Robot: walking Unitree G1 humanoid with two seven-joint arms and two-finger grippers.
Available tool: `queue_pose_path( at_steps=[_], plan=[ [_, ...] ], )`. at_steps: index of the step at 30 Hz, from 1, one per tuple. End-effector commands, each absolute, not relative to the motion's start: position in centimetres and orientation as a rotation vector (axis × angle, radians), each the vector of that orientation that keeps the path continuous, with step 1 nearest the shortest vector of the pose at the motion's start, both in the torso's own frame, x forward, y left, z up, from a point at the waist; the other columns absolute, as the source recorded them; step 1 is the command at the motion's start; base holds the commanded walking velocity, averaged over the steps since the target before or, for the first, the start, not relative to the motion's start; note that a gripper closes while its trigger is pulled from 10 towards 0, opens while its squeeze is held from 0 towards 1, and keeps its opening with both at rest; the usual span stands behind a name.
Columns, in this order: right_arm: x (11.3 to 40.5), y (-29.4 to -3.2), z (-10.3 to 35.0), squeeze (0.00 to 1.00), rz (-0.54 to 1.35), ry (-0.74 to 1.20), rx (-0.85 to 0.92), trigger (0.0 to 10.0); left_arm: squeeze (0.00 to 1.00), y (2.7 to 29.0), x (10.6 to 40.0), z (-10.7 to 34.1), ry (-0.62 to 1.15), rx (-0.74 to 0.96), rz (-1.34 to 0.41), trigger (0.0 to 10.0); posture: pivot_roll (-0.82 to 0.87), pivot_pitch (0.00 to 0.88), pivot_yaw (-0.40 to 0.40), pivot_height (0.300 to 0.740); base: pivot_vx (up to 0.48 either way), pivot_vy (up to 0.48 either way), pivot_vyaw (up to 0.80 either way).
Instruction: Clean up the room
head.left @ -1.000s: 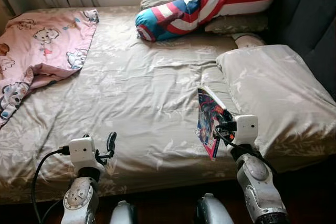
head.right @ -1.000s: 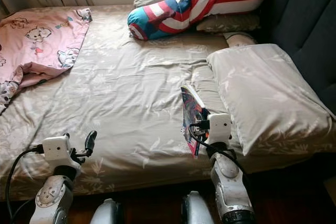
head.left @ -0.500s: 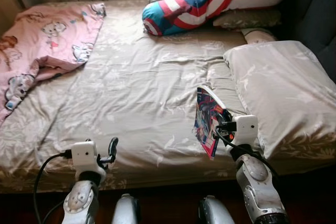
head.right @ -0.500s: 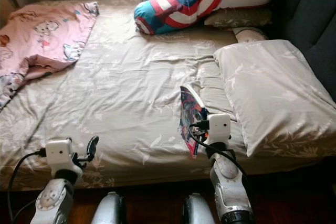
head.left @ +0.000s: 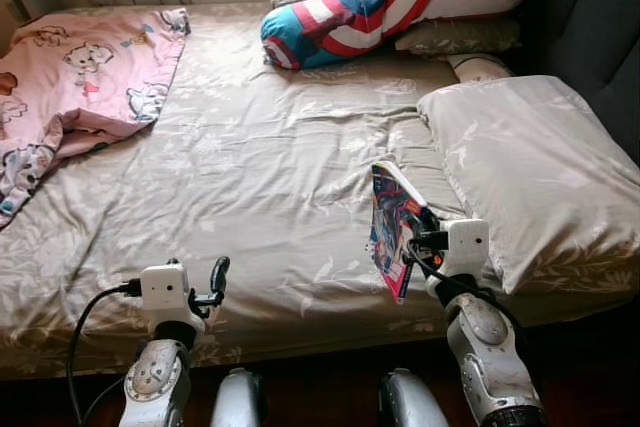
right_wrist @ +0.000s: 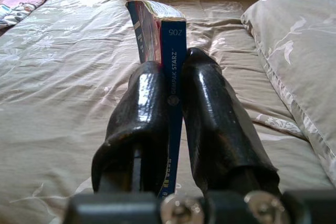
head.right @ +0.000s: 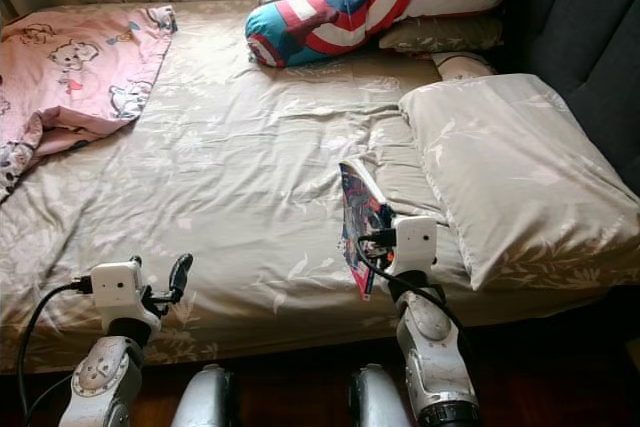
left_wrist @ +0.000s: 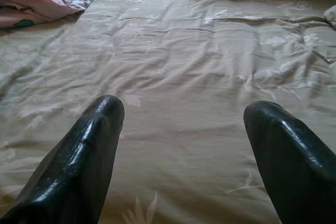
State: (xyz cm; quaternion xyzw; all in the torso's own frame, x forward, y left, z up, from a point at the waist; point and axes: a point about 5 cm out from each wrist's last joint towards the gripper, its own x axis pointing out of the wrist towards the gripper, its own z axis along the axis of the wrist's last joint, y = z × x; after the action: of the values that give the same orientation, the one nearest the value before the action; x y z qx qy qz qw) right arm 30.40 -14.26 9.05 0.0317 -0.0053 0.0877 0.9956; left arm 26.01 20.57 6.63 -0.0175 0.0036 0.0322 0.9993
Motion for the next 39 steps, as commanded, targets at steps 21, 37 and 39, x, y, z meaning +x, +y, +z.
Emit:
queue_pose_path(
  at_steps=[21, 37, 39],
  plan=[
    [30.57, -13.65, 10.61, 0.00, 0.207, -0.108, 0.058, 10.0, 0.00, 21.00, 25.98, 6.67, 0.018, 0.005, 0.056, 10.0, -0.07, 0.144, 0.030, 0.619, 0.000, 0.000, 0.03],
    [30.57, -13.64, 10.46, 0.00, 0.202, -0.105, 0.077, 10.0, 0.00, 21.09, 25.93, 6.69, 0.020, 0.020, 0.055, 10.0, -0.06, 0.141, 0.030, 0.619, 0.000, 0.000, 0.11],
    [30.56, -13.61, 10.48, 0.00, 0.205, -0.106, 0.070, 10.0, 0.00, 21.25, 25.93, 6.72, 0.019, 0.024, 0.059, 10.0, -0.06, 0.141, 0.030, 0.619, 0.240, 0.000, 0.00]
  ],
)
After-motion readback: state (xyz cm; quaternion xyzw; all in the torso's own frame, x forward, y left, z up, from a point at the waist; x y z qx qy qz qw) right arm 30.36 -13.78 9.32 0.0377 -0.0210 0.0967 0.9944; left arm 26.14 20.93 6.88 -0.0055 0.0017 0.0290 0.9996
